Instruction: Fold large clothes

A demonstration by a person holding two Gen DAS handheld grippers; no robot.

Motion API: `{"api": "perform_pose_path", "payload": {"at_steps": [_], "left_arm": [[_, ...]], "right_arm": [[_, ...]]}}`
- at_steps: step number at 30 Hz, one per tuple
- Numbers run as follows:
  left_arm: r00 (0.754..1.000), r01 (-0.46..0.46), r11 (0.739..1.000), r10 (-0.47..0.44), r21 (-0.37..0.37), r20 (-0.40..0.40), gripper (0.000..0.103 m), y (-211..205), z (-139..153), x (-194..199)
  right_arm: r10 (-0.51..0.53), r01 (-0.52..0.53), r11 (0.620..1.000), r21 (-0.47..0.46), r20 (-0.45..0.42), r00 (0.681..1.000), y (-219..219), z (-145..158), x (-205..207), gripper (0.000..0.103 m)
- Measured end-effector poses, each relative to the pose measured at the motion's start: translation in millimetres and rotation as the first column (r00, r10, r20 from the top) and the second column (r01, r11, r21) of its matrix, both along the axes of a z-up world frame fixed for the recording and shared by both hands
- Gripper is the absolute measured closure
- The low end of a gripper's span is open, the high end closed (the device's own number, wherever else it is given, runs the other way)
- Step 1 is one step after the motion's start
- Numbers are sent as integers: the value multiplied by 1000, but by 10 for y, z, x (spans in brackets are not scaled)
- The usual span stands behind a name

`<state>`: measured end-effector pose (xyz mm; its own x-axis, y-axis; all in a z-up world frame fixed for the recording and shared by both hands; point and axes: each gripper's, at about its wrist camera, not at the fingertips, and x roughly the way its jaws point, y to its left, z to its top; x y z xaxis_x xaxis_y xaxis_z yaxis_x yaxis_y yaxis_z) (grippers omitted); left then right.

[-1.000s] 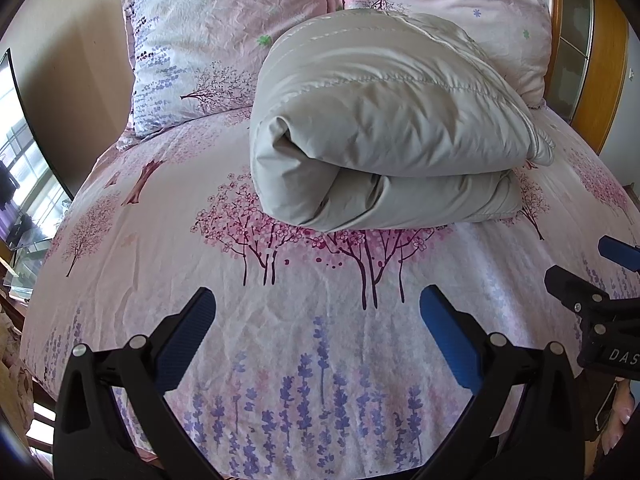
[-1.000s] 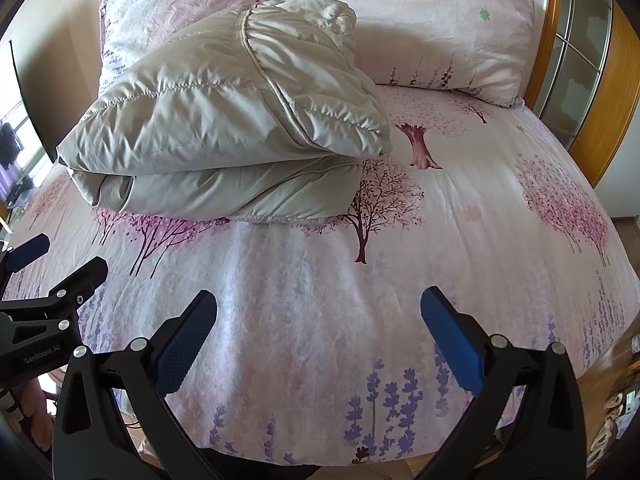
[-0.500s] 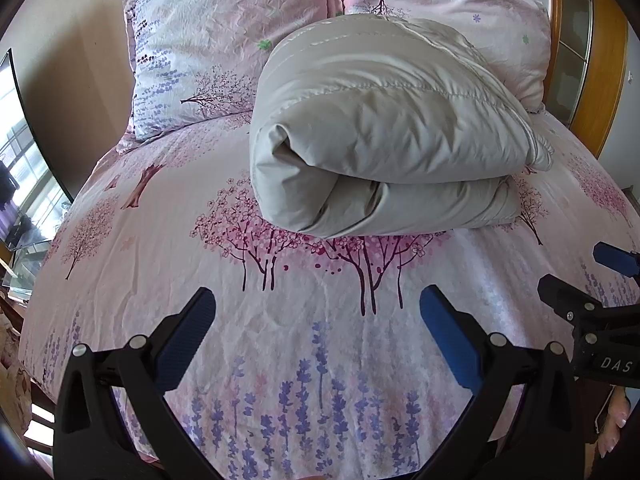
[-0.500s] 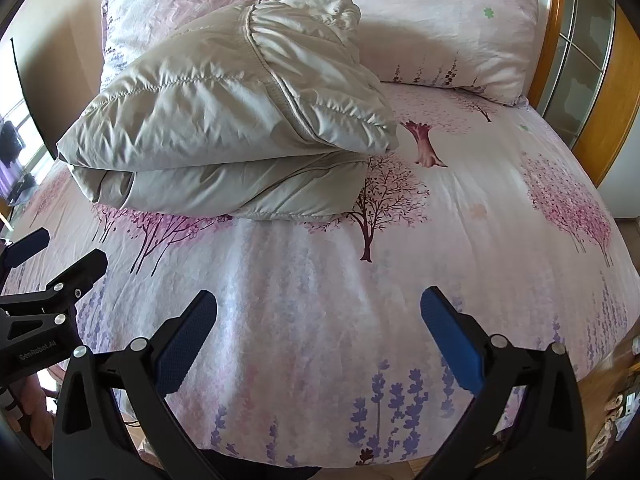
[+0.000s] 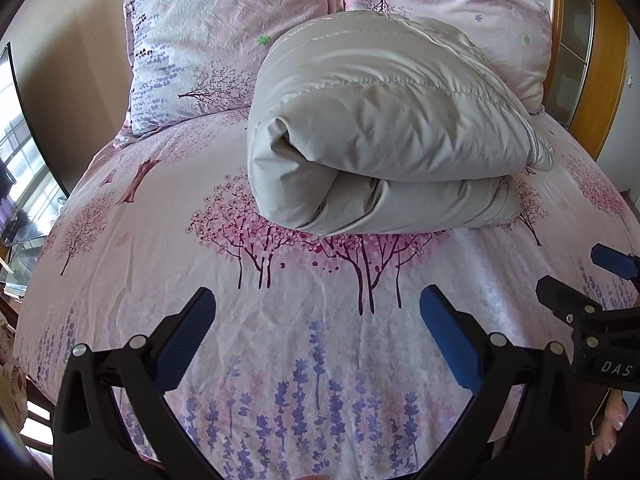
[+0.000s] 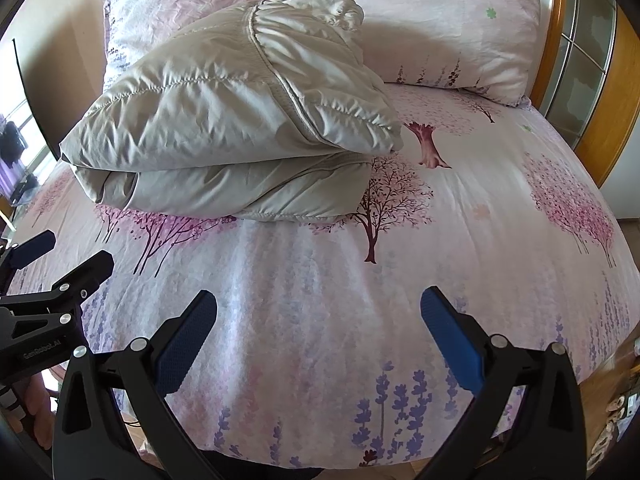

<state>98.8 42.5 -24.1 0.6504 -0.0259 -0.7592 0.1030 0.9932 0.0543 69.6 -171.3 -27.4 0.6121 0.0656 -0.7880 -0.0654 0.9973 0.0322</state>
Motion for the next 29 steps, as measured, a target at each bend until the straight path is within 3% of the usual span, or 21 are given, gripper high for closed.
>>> {"api": "perform_pose_path", "payload": {"at_steps": [29], "left_arm": [[1000, -12, 1000, 12, 3, -1, 2, -5, -23, 9]], "right_arm": [[-2, 2, 1000, 6, -5, 1000, 7, -18, -8, 1]]}}
